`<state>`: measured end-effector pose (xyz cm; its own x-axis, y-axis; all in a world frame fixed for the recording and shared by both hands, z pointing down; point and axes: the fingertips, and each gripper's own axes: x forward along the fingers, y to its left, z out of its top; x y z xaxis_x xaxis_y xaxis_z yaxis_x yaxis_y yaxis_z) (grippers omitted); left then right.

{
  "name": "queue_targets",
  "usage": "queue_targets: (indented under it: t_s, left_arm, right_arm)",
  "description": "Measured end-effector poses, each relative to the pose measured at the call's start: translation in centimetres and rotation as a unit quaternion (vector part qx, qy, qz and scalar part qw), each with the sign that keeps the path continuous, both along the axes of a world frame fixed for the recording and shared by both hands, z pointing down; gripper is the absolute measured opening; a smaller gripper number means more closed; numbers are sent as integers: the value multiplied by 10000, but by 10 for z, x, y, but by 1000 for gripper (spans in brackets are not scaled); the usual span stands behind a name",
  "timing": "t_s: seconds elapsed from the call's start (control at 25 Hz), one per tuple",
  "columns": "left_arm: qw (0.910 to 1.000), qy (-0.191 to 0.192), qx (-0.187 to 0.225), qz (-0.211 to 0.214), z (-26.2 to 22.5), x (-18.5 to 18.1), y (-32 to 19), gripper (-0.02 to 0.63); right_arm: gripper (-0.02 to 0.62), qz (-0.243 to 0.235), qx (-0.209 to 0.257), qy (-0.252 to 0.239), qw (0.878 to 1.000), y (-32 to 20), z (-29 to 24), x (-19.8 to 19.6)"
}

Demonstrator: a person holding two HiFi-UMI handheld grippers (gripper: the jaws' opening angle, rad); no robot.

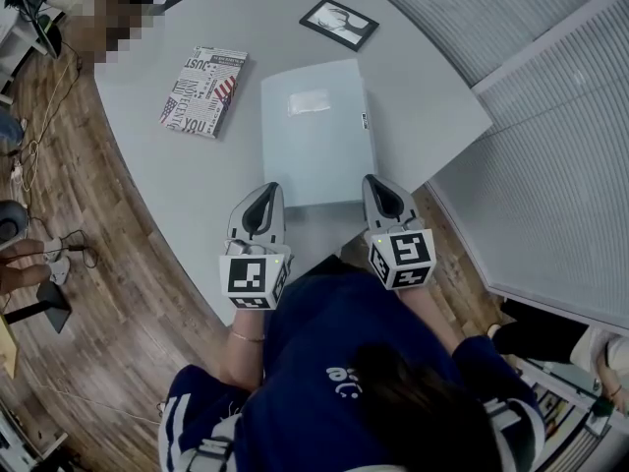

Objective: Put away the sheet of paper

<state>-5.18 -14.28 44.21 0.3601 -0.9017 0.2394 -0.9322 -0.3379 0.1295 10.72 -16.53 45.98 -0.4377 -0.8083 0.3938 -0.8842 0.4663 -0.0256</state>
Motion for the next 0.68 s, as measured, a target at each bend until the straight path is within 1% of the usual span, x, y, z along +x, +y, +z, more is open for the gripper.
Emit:
queue_targets:
  t_s: [0.36,0.68]
  left_arm:
    - [10000,-49,-30,-11,3,3,0,5]
    - [10000,-66,-8,-66,3,2,1,5]
  right_arm:
    - [9,-11,13,65,10000,0,2,3]
    - [9,-92,117,106,9998,1,-1,2]
